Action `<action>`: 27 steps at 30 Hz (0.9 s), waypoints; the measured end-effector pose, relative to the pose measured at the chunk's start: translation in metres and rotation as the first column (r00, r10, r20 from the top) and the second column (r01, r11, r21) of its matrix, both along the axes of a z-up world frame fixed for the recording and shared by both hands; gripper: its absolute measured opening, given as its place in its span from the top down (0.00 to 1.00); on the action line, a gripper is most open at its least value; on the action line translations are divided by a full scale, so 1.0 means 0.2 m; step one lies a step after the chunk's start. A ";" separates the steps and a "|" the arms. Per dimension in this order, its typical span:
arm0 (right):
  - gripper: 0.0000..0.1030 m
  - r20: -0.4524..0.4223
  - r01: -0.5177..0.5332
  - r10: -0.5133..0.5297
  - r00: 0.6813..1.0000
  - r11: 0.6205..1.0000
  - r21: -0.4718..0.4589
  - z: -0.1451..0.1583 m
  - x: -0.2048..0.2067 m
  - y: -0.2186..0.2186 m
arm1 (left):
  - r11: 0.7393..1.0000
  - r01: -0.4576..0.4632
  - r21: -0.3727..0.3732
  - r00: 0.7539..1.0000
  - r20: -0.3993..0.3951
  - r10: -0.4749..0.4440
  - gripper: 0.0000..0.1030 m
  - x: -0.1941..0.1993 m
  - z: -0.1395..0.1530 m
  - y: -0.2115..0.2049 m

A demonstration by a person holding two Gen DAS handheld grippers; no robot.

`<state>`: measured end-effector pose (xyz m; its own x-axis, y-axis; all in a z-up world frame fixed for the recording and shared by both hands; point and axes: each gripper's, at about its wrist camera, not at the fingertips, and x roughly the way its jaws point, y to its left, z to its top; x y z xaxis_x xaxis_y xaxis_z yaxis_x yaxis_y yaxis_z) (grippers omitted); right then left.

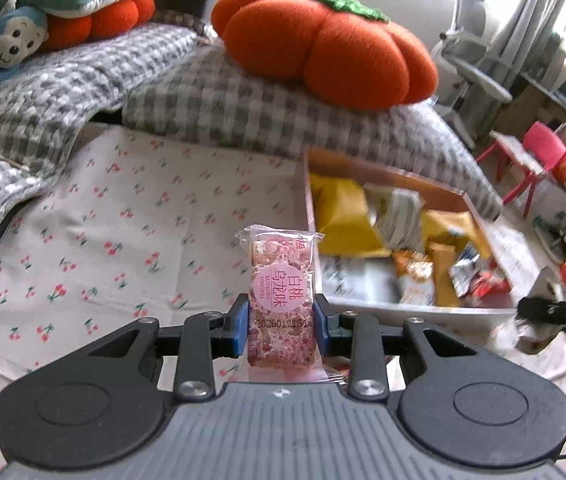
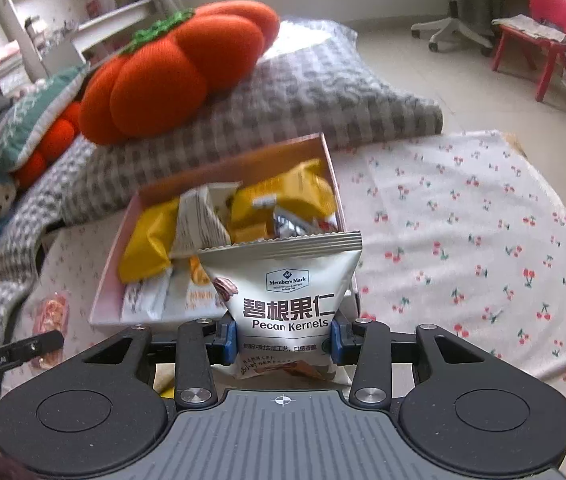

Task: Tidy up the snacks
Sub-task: 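Carry the pink candy bag and Pecan Kernels packet over the box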

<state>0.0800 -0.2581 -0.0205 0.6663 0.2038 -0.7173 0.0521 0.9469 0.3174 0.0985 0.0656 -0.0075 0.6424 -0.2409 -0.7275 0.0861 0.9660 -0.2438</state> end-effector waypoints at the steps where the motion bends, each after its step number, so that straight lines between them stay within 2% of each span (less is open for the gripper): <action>1: 0.61 0.008 0.004 -0.005 1.000 1.000 0.011 0.01 0.01 0.00 | 1.000 0.003 -0.005 1.000 0.009 -0.003 0.72 0.00 0.01 -0.01; 9: 0.61 0.089 0.003 -0.008 0.996 0.999 0.052 0.04 0.09 0.02 | 0.998 0.037 -0.051 0.999 0.040 -0.035 0.72 0.08 0.01 -0.20; 14: 0.61 0.123 -0.002 -0.006 0.992 0.998 0.067 0.03 0.14 0.04 | 0.998 0.046 -0.045 0.997 0.056 -0.043 0.72 0.13 -0.02 -0.32; 20: 0.61 0.122 -0.012 0.003 0.993 0.997 0.073 -0.03 0.20 0.05 | 0.998 0.050 -0.043 0.998 0.052 -0.048 0.72 0.18 -0.07 -0.39; 27: 0.61 0.115 -0.014 0.006 0.993 0.997 0.070 -0.09 0.24 0.02 | 0.996 0.092 -0.003 0.993 0.069 -0.092 0.72 0.21 -0.13 -0.45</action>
